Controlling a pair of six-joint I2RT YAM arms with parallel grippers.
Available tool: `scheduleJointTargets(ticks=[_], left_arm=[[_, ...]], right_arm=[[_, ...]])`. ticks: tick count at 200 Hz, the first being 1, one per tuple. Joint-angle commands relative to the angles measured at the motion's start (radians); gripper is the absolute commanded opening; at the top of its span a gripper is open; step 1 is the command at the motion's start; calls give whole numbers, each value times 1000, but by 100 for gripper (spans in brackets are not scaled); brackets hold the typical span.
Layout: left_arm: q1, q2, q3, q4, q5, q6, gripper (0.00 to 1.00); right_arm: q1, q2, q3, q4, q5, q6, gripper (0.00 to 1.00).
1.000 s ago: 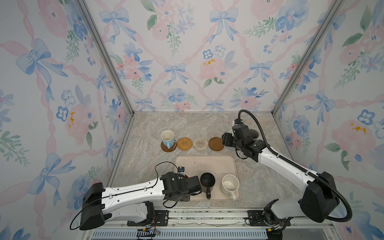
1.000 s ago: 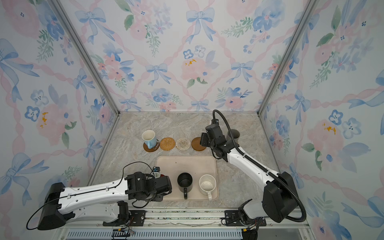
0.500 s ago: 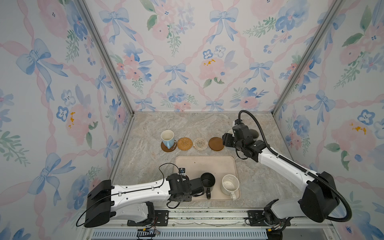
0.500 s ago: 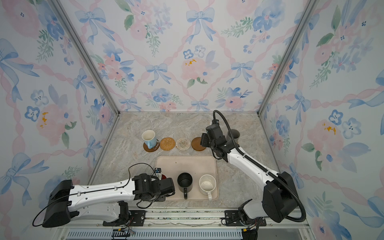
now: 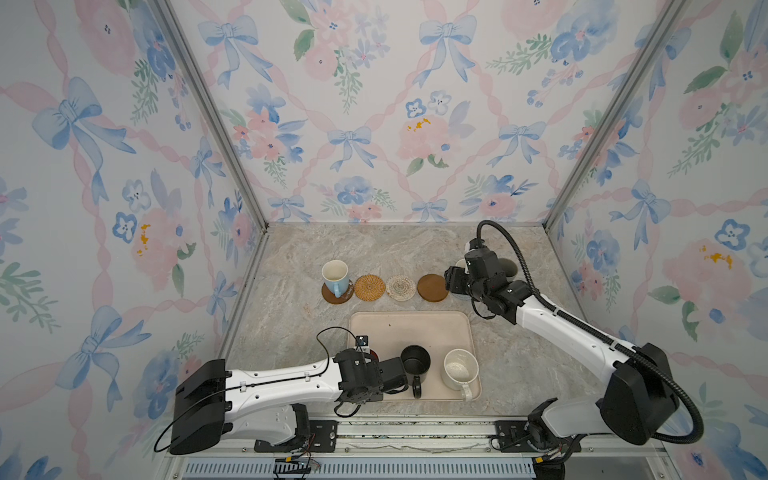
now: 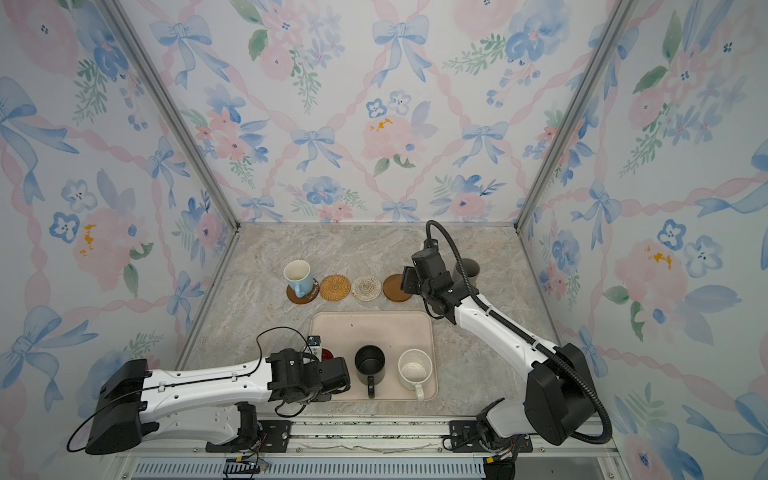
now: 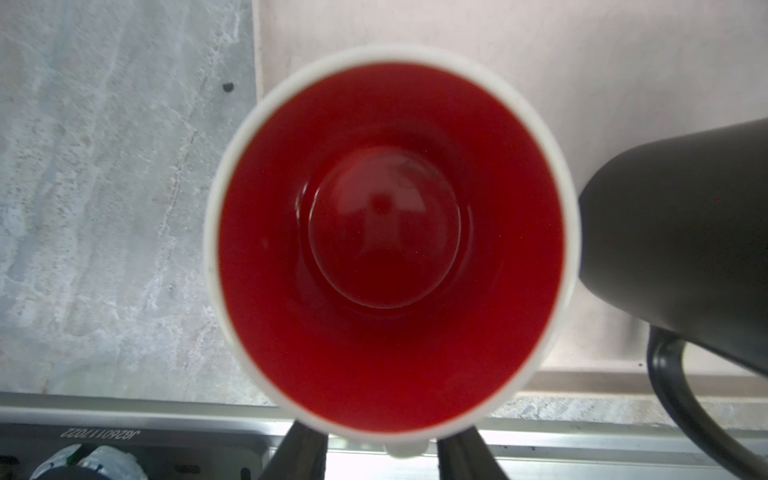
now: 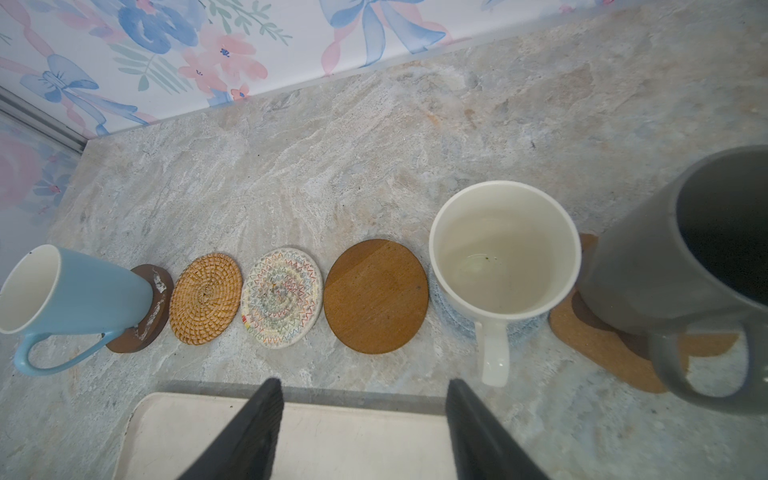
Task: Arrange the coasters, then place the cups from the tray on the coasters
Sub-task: 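Lower the left gripper and grasp the red-inside mug's rim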
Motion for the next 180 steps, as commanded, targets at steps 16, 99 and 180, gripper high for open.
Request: scheduleJointTargets(ticks=[16, 99, 180], left_arm=[[8, 35, -6, -1, -42, -6, 37], [37, 62, -21, 22, -57, 1, 30], [47, 56, -48, 40, -56, 1, 24]], right_arm=[[-7, 13, -20, 14, 2, 6, 65], [-12, 22, -22, 19, -3, 7, 65], [-15, 28, -20, 19, -4, 6, 66]])
